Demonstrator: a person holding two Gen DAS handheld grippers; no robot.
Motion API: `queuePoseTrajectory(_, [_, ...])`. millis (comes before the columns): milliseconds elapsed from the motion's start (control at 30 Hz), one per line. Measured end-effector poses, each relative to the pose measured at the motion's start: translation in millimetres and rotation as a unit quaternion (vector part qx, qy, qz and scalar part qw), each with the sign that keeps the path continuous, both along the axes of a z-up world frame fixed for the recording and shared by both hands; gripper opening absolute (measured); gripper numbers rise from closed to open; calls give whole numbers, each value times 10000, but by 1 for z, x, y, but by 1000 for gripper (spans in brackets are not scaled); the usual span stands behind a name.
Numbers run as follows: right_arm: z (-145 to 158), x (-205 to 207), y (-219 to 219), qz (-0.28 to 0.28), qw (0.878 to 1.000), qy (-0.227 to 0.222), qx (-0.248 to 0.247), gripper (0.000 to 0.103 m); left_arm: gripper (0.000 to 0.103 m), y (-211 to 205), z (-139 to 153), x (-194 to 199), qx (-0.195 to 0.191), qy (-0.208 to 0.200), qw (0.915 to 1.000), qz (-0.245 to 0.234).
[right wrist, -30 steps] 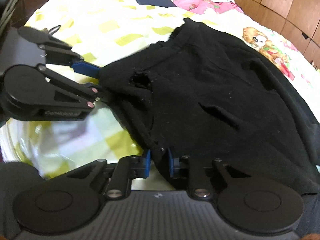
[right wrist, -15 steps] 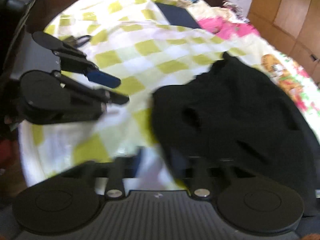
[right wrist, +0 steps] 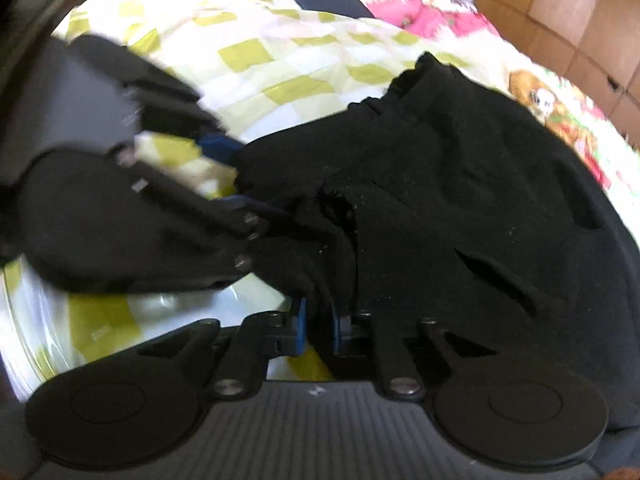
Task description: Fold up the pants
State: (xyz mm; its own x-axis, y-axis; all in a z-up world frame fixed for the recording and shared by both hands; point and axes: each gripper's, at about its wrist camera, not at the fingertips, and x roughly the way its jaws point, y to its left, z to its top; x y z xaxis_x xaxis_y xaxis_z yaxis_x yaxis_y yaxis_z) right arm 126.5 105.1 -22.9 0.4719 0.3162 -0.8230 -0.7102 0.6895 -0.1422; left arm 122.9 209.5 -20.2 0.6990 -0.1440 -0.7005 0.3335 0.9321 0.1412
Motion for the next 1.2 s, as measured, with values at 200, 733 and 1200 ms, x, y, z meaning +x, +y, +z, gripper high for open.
queuePoseTrajectory(200, [5, -20, 25, 263, 9991, 223, 258, 10, 45, 30, 10, -16, -8, -4, 9997, 244])
queuePoseTrajectory(733, [45, -48, 18, 238, 9897, 356, 1369, 31, 31, 70, 29, -67, 587, -193, 9884, 1386])
queuePoseTrajectory(1200, [26, 3, -390, -4757, 8675, -173, 1443, 40, 32, -146, 39, -40, -77, -153, 9982, -572])
